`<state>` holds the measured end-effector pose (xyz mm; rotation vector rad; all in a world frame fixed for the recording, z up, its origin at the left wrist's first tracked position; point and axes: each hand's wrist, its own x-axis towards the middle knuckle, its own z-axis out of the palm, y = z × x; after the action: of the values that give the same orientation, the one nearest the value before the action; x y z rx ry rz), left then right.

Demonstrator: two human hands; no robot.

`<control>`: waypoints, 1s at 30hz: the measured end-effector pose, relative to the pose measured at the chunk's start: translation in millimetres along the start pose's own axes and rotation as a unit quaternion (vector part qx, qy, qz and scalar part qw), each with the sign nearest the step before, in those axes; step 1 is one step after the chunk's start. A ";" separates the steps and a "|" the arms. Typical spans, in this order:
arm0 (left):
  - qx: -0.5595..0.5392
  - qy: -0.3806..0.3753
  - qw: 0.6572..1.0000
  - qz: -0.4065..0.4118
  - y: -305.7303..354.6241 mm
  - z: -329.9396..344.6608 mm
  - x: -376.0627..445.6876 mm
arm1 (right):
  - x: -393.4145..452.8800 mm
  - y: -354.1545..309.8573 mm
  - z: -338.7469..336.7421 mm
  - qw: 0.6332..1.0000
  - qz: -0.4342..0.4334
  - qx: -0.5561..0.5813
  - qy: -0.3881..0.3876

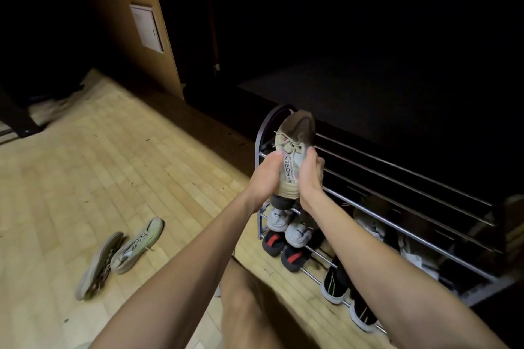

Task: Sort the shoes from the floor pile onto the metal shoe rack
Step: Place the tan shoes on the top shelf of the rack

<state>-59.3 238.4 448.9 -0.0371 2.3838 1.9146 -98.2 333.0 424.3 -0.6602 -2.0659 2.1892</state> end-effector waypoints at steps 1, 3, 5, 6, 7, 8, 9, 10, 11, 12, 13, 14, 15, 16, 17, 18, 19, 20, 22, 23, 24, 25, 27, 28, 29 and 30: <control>0.009 0.001 1.000 -0.011 -3.3 4.5 10.4 | 5.8 -2.4 -1.7 1.000 0.003 0.003 0.003; 0.016 -0.001 0.999 -0.034 -16.4 14.6 34.3 | 19.4 -3.3 -3.7 1.000 0.013 0.004 0.009; 0.025 -0.005 0.999 -0.047 -30.5 24.9 58.4 | 33.1 -0.4 -4.3 1.000 0.028 -0.003 0.009; 0.039 -0.001 0.998 -0.051 -26.5 28.8 61.5 | 41.2 3.1 -3.4 0.999 0.036 0.002 0.004; 0.049 0.008 0.998 -0.047 -18.5 31.2 61.1 | 49.5 7.2 -2.0 0.999 0.045 0.011 -0.005; 0.063 0.019 0.997 -0.041 -12.0 32.8 61.0 | 59.2 13.1 -0.6 0.998 0.053 0.011 -0.016; 0.076 0.029 0.996 -0.039 -11.9 32.8 64.9 | 67.3 19.3 1.1 0.998 0.062 0.000 -0.023; 0.084 0.035 0.995 -0.036 -15.3 32.5 71.1 | 74.9 24.7 2.9 0.997 0.064 -0.012 -0.032; 0.086 0.037 0.995 -0.032 -20.9 31.9 78.6 | 79.7 28.0 4.6 0.997 0.058 -0.023 -0.041; 0.085 0.040 0.995 -0.027 -24.4 30.8 84.7 | 80.9 27.4 6.2 0.997 0.046 -0.036 -0.048; 0.083 0.045 0.995 -0.026 -27.9 29.6 91.3 | 82.0 26.5 8.4 0.997 0.037 -0.047 -0.051; 0.082 0.047 0.995 -0.030 -30.5 28.6 97.0 | 82.8 23.5 10.4 0.997 0.026 -0.054 -0.054; 0.079 0.054 0.995 -0.030 -33.5 27.6 103.0 | 85.5 22.2 12.6 0.997 0.018 -0.059 -0.055; 0.079 0.061 0.995 -0.028 -35.5 26.4 107.6 | 88.4 21.9 15.1 0.996 0.013 -0.066 -0.056; 0.079 0.068 0.994 -0.027 -35.8 25.2 111.1 | 89.8 21.5 17.7 0.996 0.008 -0.072 -0.057; 0.079 0.074 0.994 -0.029 -36.0 24.0 114.8 | 90.7 21.3 20.2 0.995 0.008 -0.080 -0.058; 0.080 0.080 0.993 -0.034 -35.6 22.2 118.0 | 90.4 20.8 22.7 0.994 0.007 -0.086 -0.061; 0.083 0.082 0.992 -0.044 -35.3 19.9 121.2 | 90.9 21.4 24.4 0.994 0.003 -0.090 -0.063; 0.094 0.085 0.990 -0.061 -32.6 16.0 125.0 | 91.0 21.5 26.0 0.994 -0.009 -0.090 -0.065; 0.105 0.087 0.988 -0.065 -31.8 14.3 126.4 | 91.5 20.8 26.5 0.994 -0.012 -0.091 -0.064; 0.121 0.090 0.986 -0.067 -31.6 12.6 127.6 | 92.2 20.4 27.1 0.994 -0.014 -0.093 -0.065; 0.137 0.091 0.984 -0.070 -31.8 10.7 128.0 | 92.3 20.1 27.7 0.993 -0.014 -0.097 -0.067; 0.160 0.089 0.980 -0.078 -36.5 5.5 130.4 | 92.4 20.5 28.6 0.991 -0.014 -0.113 -0.075; 0.166 0.086 0.979 -0.083 -40.0 1.6 131.6 | 92.9 21.5 29.1 0.989 -0.013 -0.125 -0.083; 0.169 0.083 0.979 -0.084 -42.7 -2.0 132.0 | 93.0 21.7 29.1 0.986 -0.011 -0.137 -0.090; 0.168 0.078 0.980 -0.077 -44.5 -4.9 131.8 | 93.2 21.5 28.3 0.985 -0.008 -0.146 -0.094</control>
<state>-187.7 228.4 396.0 -0.3501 2.6828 1.4710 -187.2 335.0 379.3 -0.4661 -2.5094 2.0282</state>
